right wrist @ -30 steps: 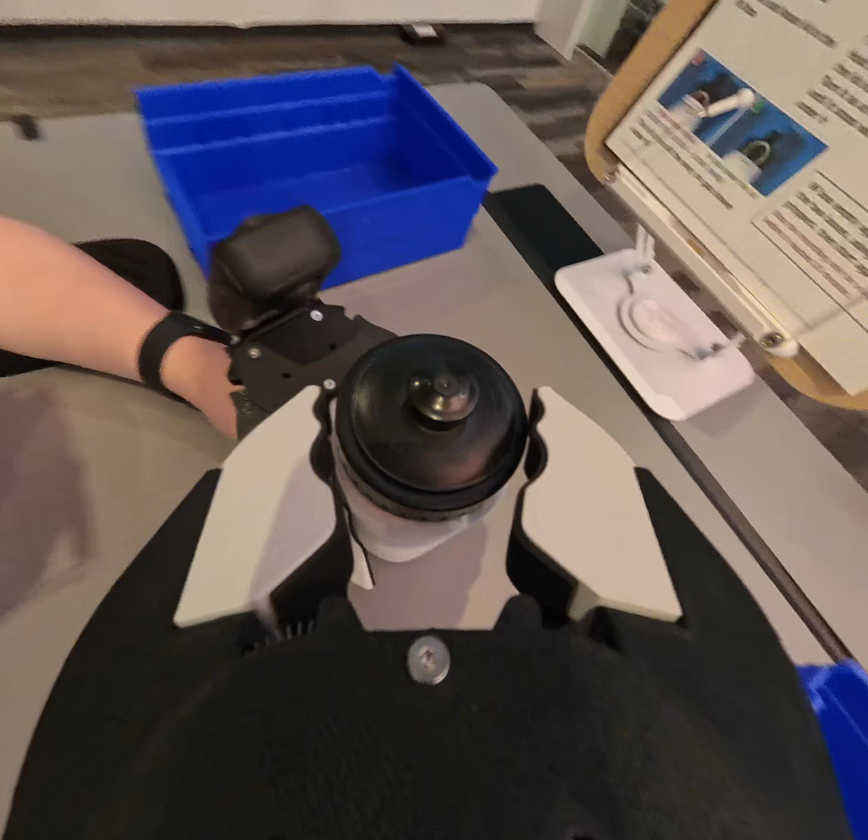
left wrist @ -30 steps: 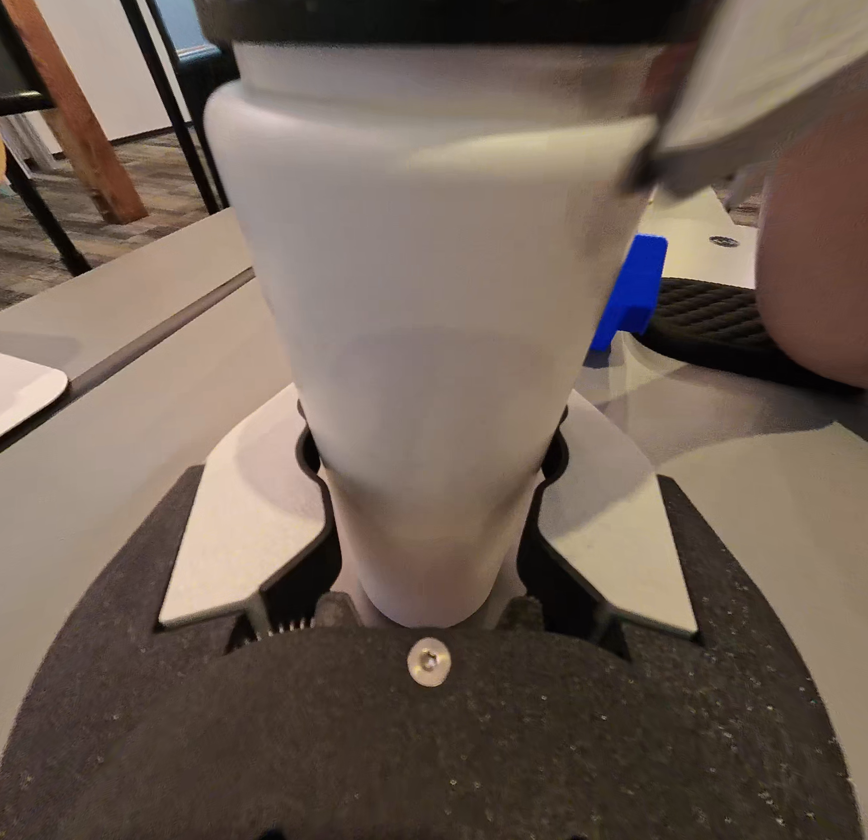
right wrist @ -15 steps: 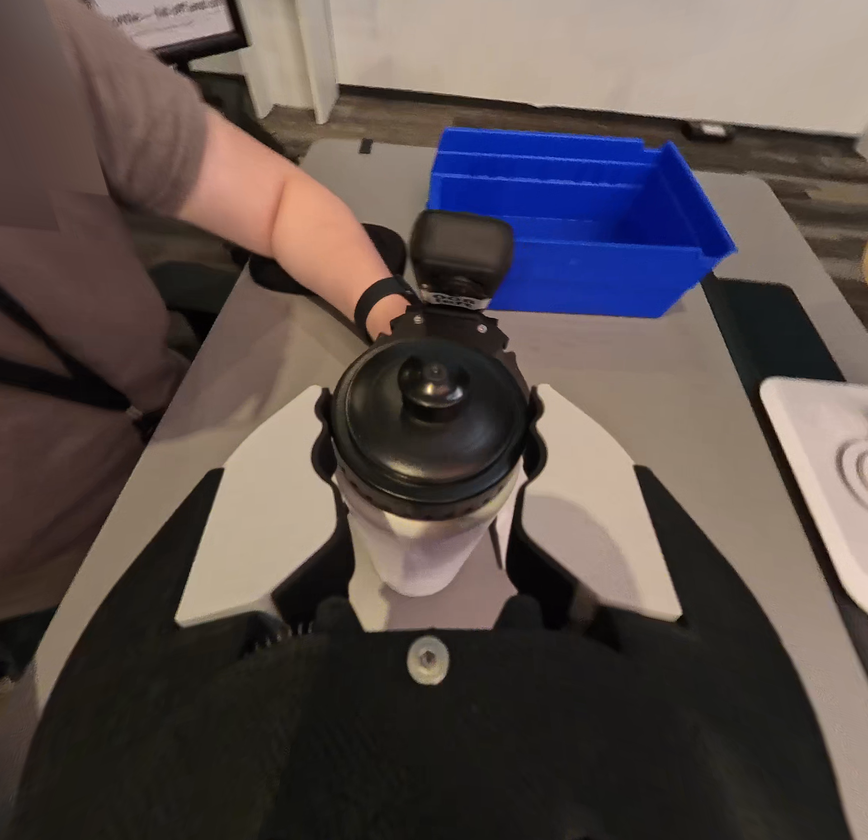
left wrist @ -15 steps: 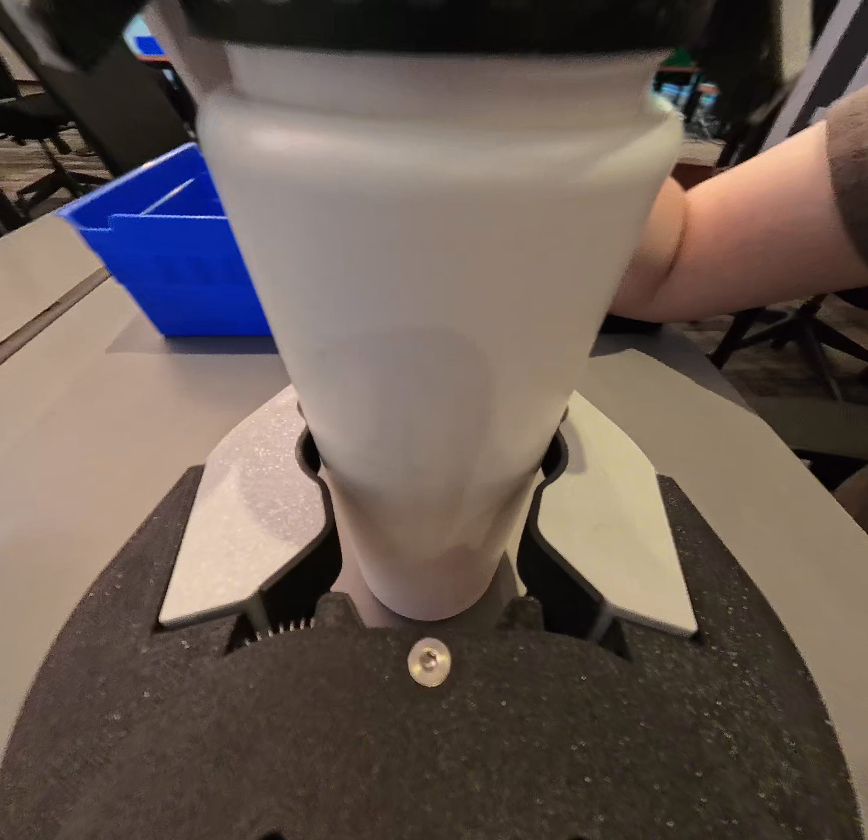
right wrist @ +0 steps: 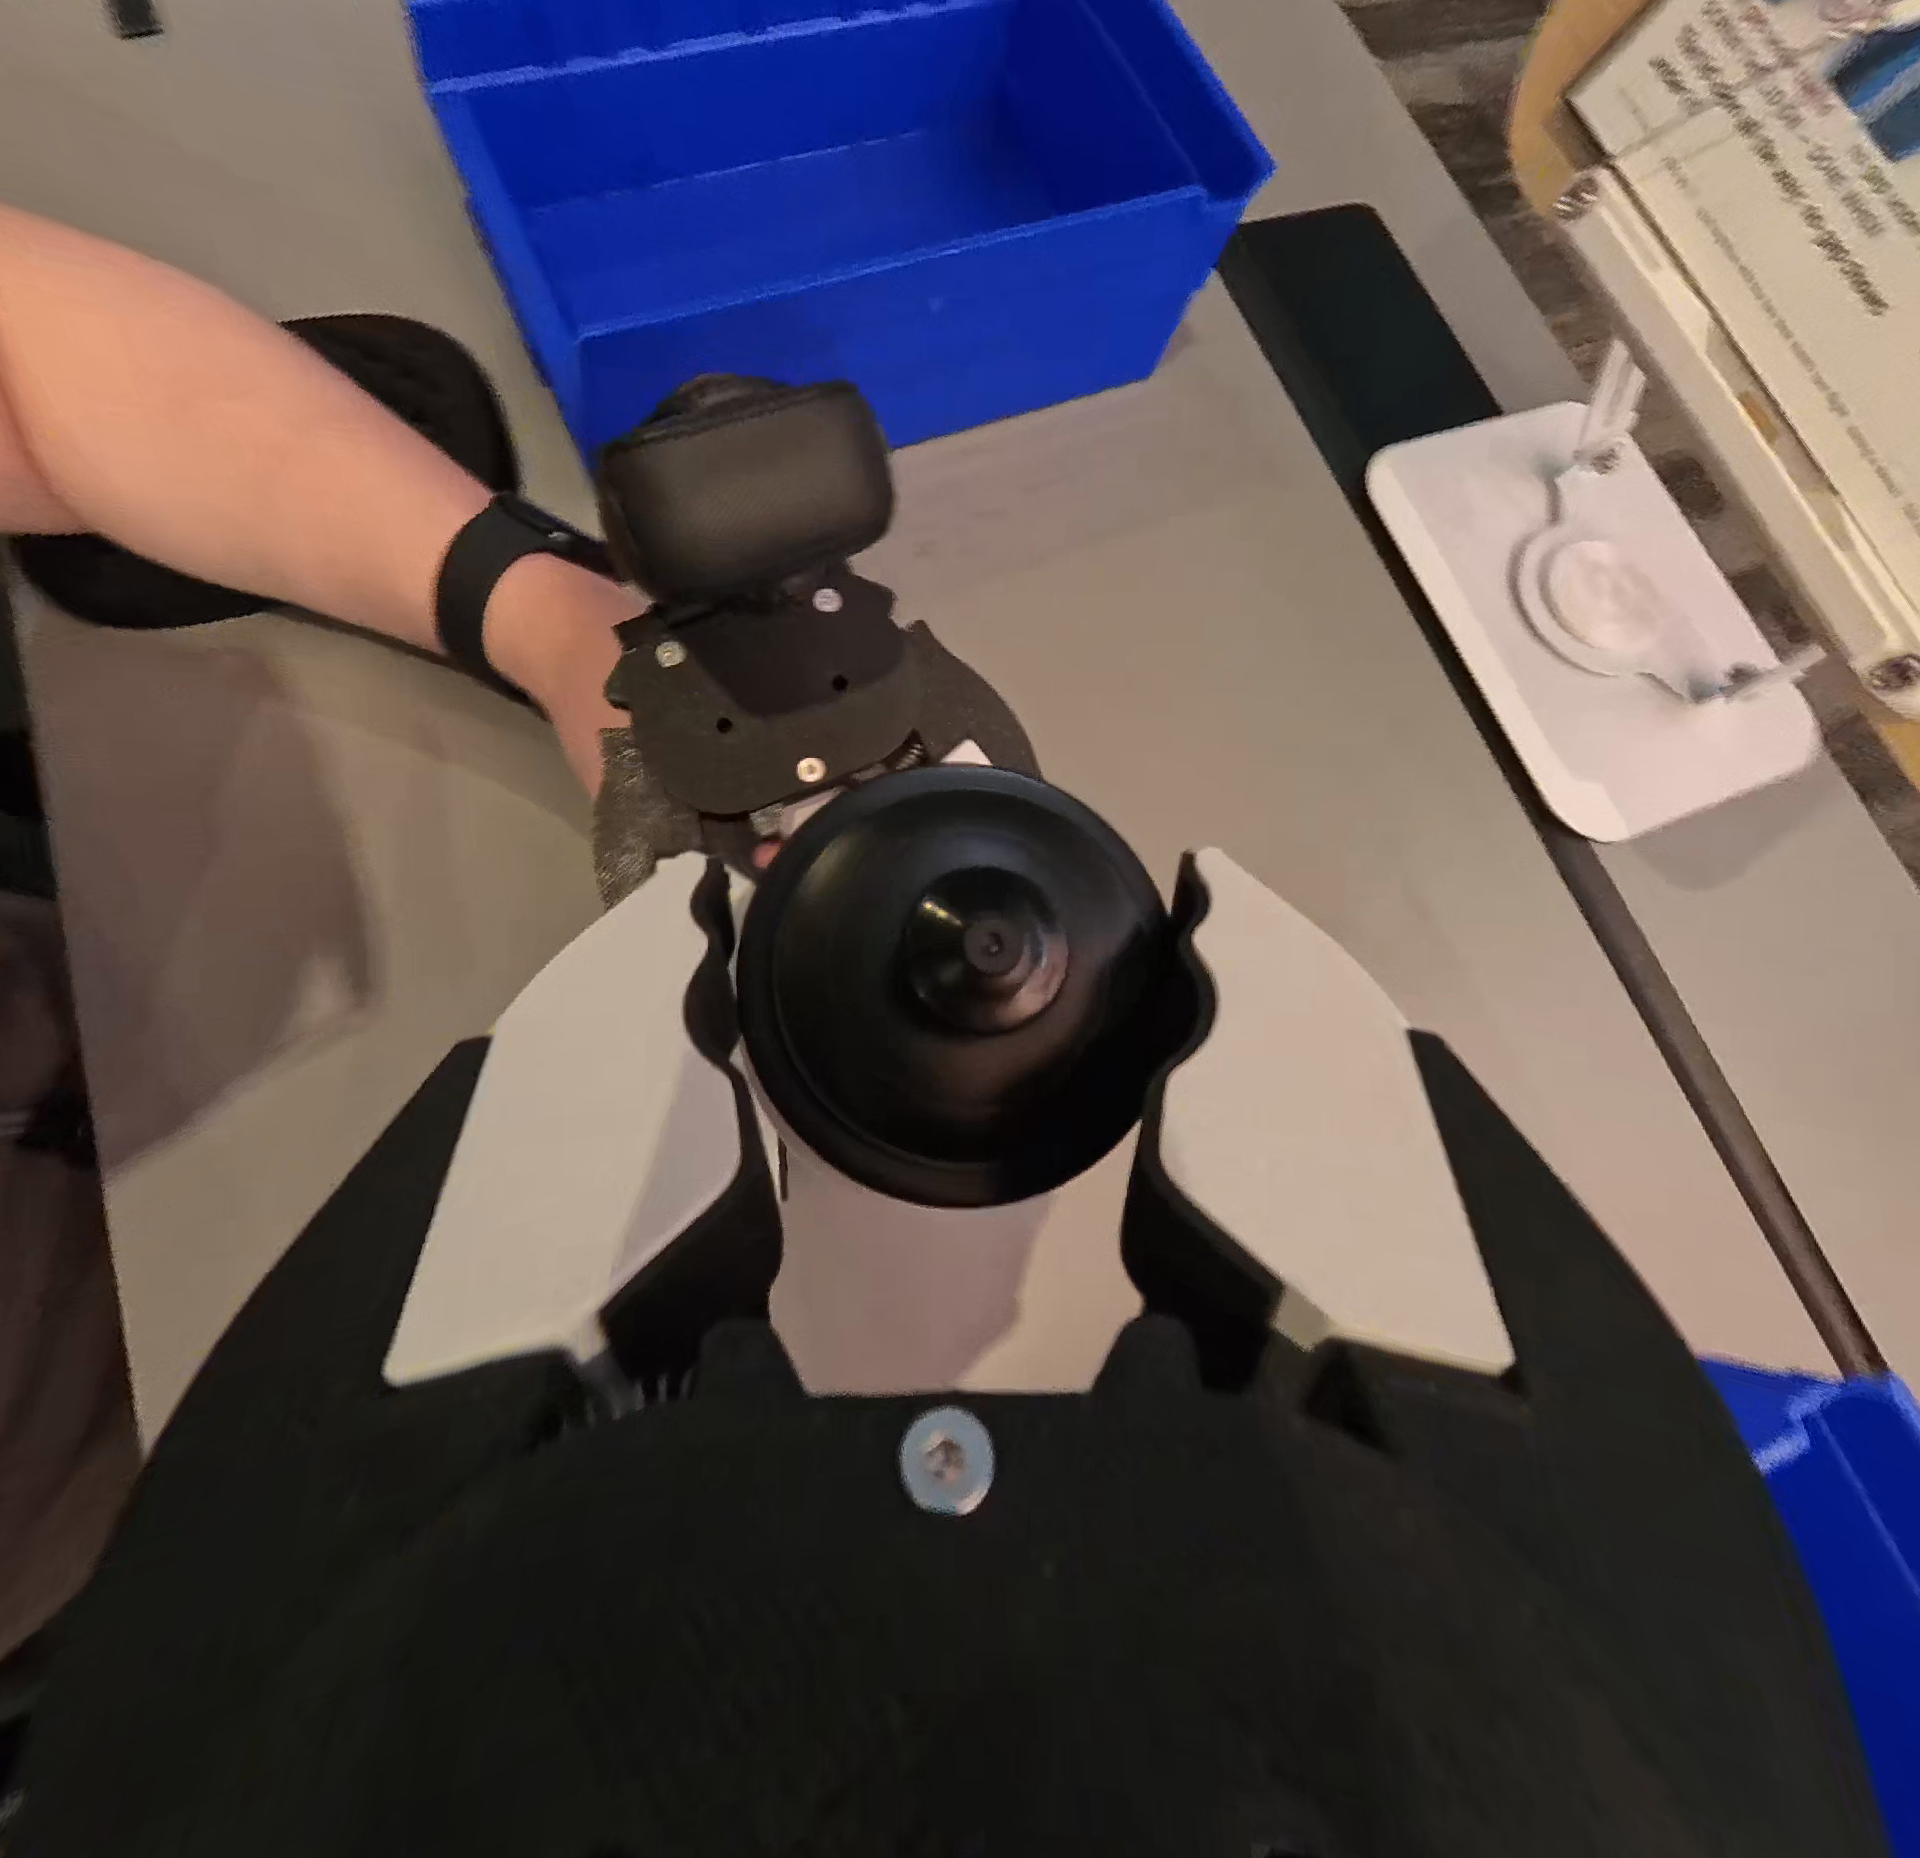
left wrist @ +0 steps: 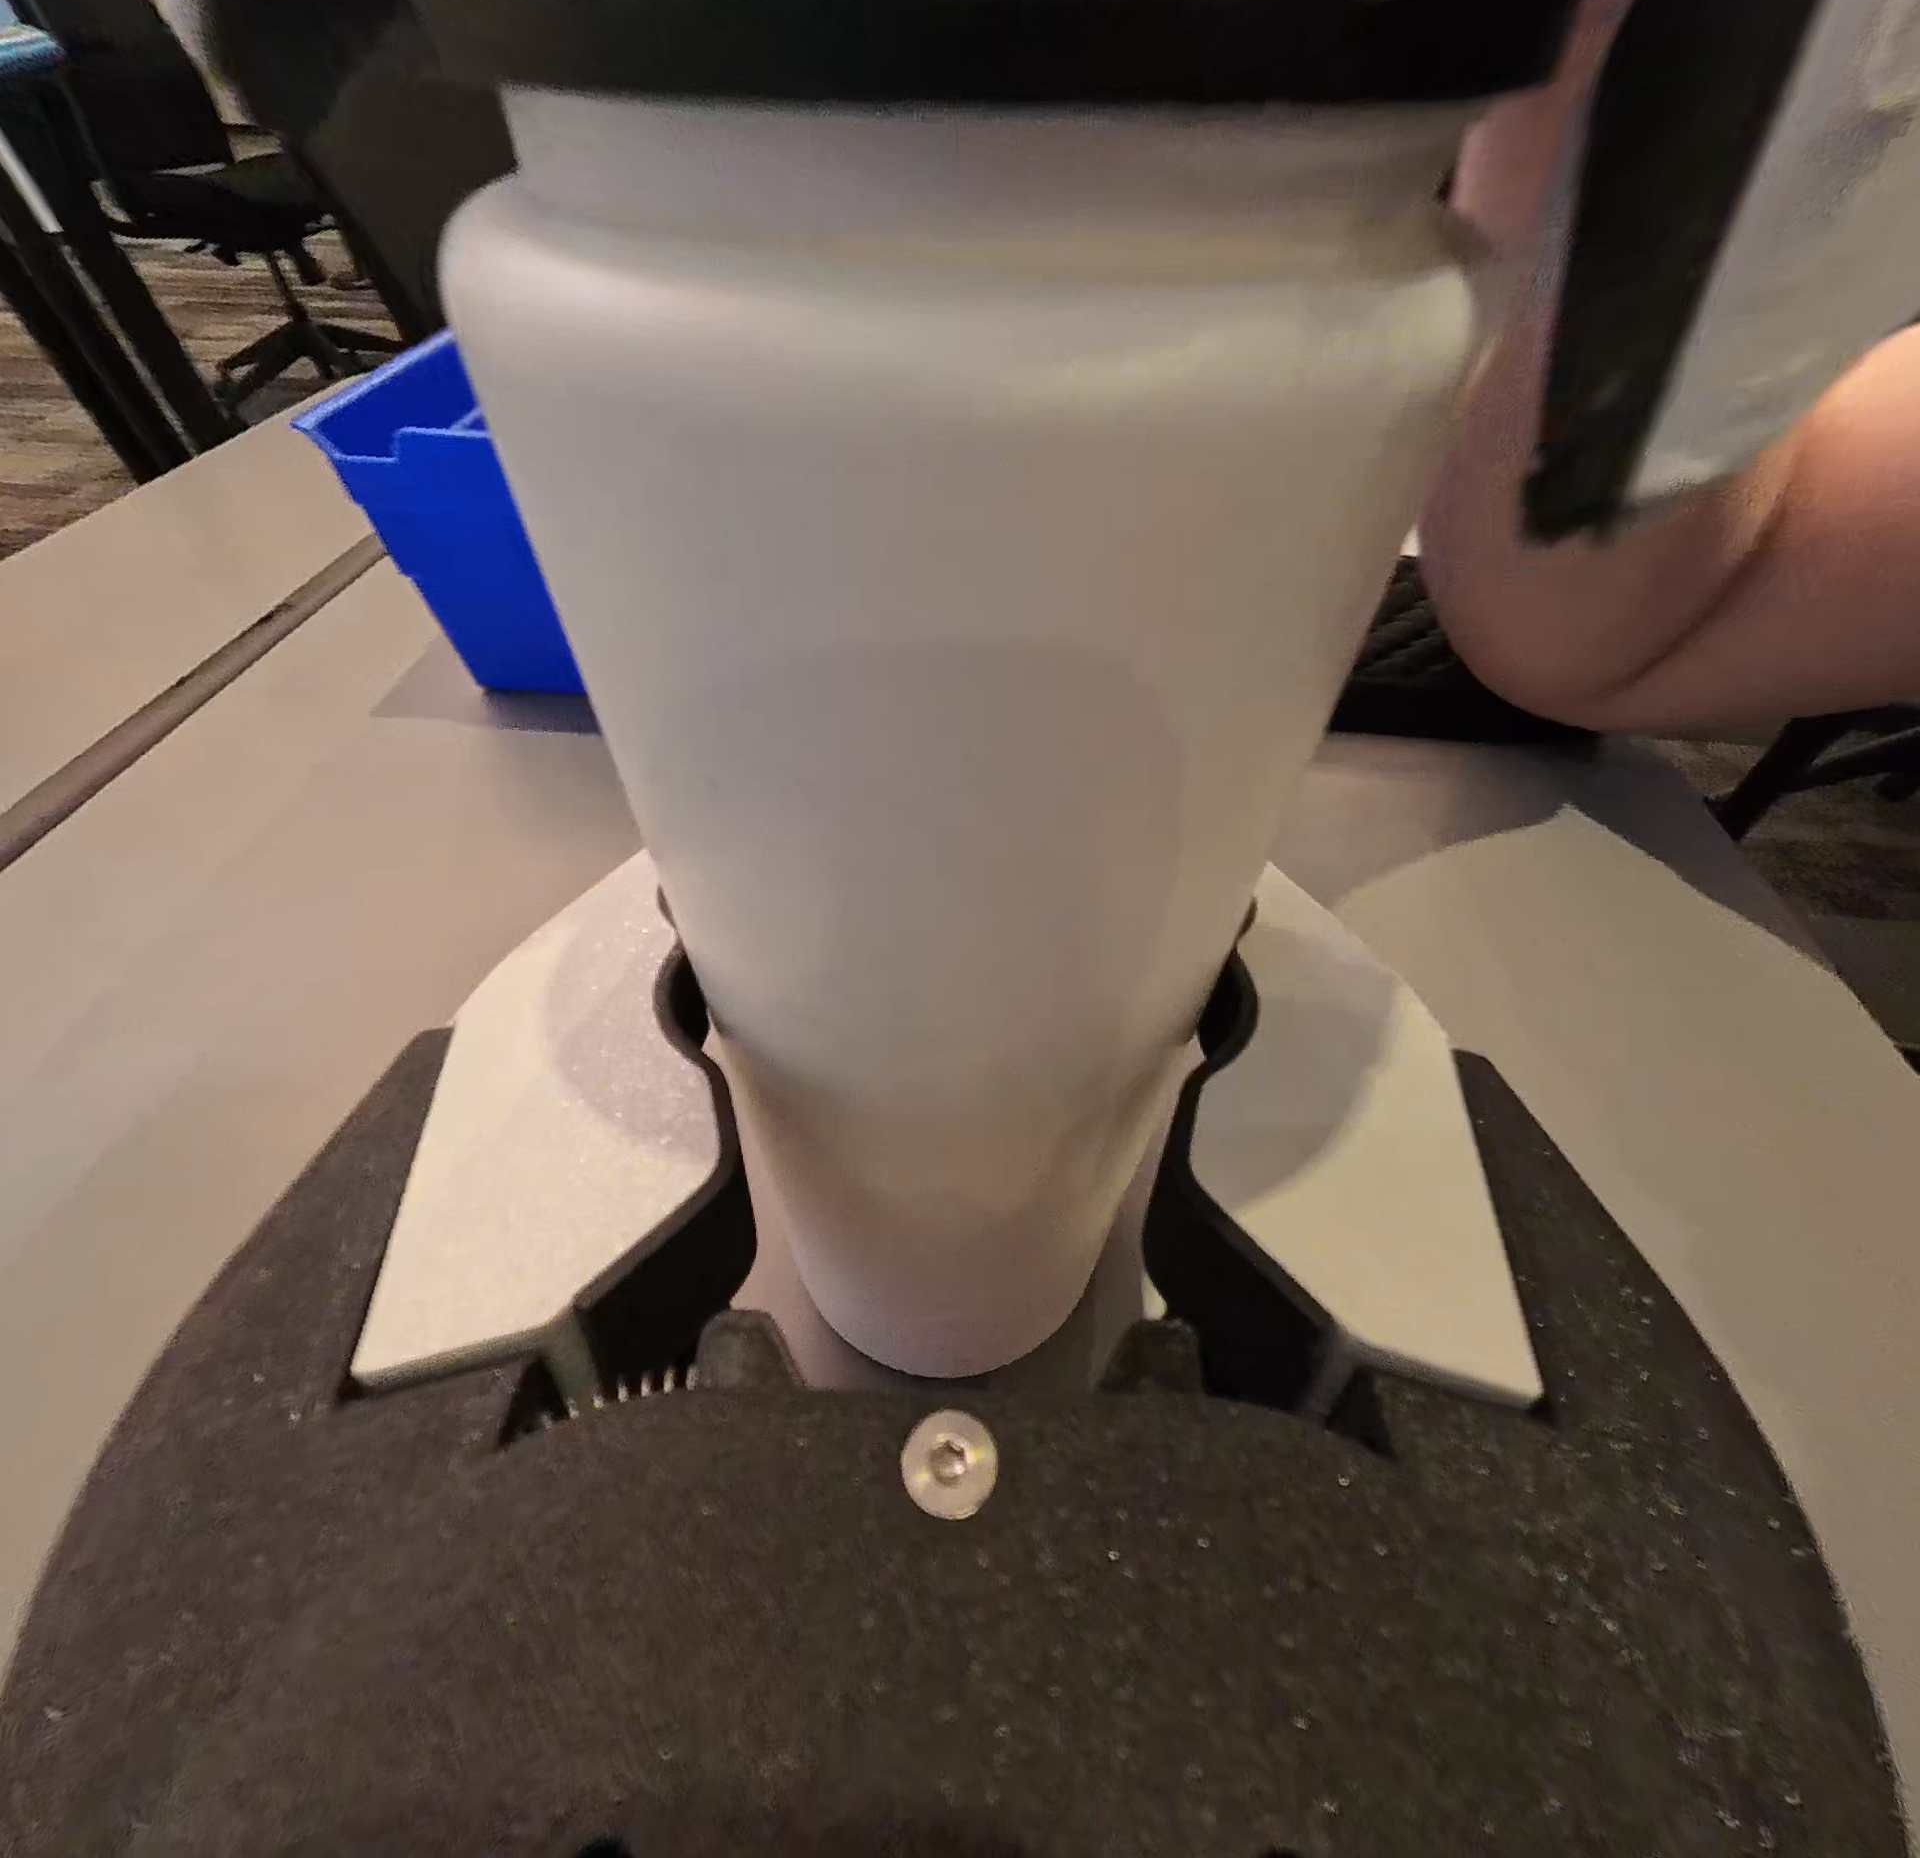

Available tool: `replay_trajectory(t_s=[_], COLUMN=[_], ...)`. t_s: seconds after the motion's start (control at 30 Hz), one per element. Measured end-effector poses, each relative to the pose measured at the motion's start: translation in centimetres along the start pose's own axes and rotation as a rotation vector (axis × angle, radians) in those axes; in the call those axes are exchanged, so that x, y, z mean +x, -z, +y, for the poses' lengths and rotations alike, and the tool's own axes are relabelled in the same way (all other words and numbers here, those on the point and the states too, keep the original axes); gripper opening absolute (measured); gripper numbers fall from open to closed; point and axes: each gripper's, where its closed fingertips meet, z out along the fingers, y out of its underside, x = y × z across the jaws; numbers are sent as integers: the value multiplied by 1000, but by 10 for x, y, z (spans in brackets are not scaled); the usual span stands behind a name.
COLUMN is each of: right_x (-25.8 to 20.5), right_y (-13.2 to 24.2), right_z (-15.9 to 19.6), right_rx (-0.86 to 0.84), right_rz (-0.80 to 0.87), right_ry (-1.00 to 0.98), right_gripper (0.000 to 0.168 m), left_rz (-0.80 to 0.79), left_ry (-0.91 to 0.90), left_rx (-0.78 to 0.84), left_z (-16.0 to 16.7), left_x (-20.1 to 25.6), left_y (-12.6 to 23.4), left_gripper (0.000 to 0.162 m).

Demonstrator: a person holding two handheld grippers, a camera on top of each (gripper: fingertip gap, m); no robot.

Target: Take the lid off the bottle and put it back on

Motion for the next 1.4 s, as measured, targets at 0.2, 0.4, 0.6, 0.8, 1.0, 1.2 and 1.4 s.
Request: replay_trajectory(t_s=[0.2,0.4,0.6,0.8,1.0,1.2,1.4], right_x=[-34,-7,12,1,-29,-4,18], right_y=[13,9,4,0,13,6,-2], right_z=[-5,-15,-4,0,2,-11,-10], right_rx=[259,260,51,22,213,234,98], right_rz=[-378,-267,52,-31,-398,-254,79], right_ry=[263,63,-136,-32,206,61,-71], right_gripper=[82,87,88,79,79,88,89], left_rz=[118,28,-53,-22,159,41,-98], left_ry=[-49,-6,33,8,-49,-2,35], left_rx=[12,30,27,10,21,23,24], left_z=[-1,-2,-2,0,0,-1,0], left_x=[25,6,-9,-5,26,4,-20], left_y=[-3,-2,1,2,1,2,7], left_gripper=[95,95,95,95,95,95,95])
